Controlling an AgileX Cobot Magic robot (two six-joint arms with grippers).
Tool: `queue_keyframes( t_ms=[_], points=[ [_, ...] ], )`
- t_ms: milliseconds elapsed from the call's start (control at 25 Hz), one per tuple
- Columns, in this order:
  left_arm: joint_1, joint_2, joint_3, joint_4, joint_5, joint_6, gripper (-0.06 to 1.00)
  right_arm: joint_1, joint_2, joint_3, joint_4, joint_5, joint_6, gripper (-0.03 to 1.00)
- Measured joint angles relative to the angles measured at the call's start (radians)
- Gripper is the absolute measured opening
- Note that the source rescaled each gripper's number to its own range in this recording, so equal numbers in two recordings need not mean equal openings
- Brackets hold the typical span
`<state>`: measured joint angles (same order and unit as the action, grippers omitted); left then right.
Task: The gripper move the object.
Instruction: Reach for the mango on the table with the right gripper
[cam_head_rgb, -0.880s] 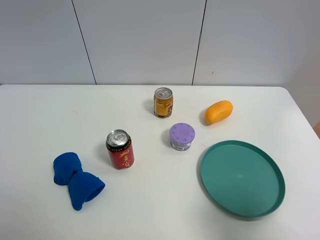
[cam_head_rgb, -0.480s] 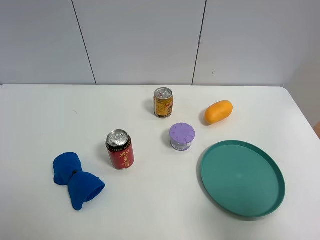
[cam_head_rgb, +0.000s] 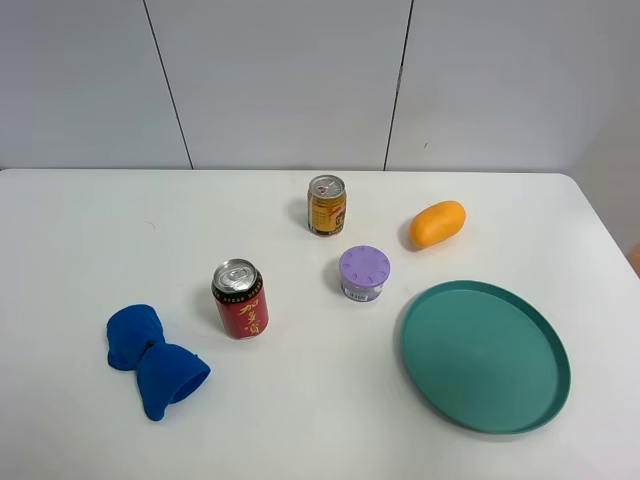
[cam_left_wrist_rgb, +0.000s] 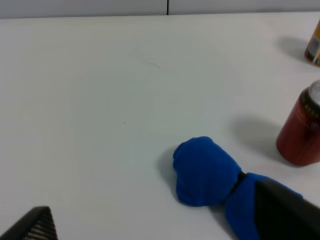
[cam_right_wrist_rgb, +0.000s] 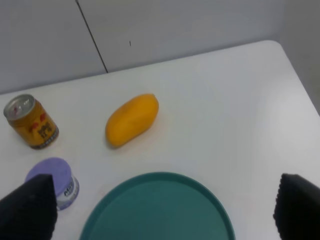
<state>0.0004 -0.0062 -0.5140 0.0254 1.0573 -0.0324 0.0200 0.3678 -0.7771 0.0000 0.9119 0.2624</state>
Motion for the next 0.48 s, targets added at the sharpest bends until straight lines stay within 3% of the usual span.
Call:
queue_keyframes(
  t_ms=[240,480],
  points=[
    [0.000,0.000,0.000,0.000,0.000,0.000,1.00,0.000,0.465,-0.239,0.020,-0.027,0.091,0.79],
    [0.000,0.000,0.000,0.000,0.000,0.000,1.00,0.000,0.895,-0.498,0.138,-0.044,0.177,0.79]
  ],
)
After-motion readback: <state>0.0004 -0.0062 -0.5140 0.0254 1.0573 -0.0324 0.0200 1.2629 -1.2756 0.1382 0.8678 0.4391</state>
